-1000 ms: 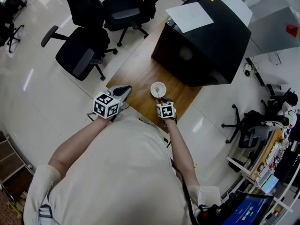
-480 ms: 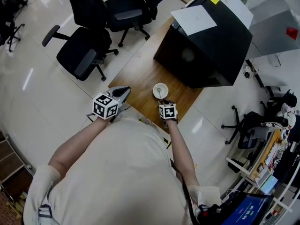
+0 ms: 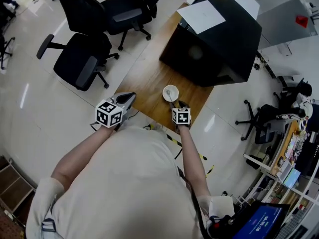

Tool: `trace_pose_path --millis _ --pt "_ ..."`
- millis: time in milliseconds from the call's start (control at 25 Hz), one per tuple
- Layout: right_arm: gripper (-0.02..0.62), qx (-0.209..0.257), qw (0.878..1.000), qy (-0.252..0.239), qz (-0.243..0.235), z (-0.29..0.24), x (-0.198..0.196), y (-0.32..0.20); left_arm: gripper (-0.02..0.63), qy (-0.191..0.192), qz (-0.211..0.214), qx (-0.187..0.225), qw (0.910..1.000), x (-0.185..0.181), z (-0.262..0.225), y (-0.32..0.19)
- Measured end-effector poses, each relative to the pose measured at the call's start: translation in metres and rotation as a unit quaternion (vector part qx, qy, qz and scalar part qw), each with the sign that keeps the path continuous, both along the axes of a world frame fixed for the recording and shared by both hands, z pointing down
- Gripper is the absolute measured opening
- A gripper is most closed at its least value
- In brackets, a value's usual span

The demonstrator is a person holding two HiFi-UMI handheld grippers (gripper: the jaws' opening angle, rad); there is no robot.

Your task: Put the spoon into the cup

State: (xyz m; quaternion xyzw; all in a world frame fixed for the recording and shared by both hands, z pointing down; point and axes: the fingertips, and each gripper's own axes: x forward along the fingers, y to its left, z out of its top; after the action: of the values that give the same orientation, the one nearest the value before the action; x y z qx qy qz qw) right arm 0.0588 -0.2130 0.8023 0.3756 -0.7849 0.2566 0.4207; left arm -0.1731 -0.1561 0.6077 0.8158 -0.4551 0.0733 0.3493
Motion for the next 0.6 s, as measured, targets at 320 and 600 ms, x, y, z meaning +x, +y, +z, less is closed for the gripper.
trace_pose_path --millis 320,600 --pt "0.212 0.071 0.99 -0.03 0.118 -0.034 -0.014 0.027 0.0 0.02 0.069 0.002 0.9974 -0.049 0.007 -0.001" --pt "0.21 0.116 0.977 -0.108 0.14 -0.076 -0.074 0.045 0.0 0.003 0.112 -0.002 0.9936 -0.064 0.006 -0.002"
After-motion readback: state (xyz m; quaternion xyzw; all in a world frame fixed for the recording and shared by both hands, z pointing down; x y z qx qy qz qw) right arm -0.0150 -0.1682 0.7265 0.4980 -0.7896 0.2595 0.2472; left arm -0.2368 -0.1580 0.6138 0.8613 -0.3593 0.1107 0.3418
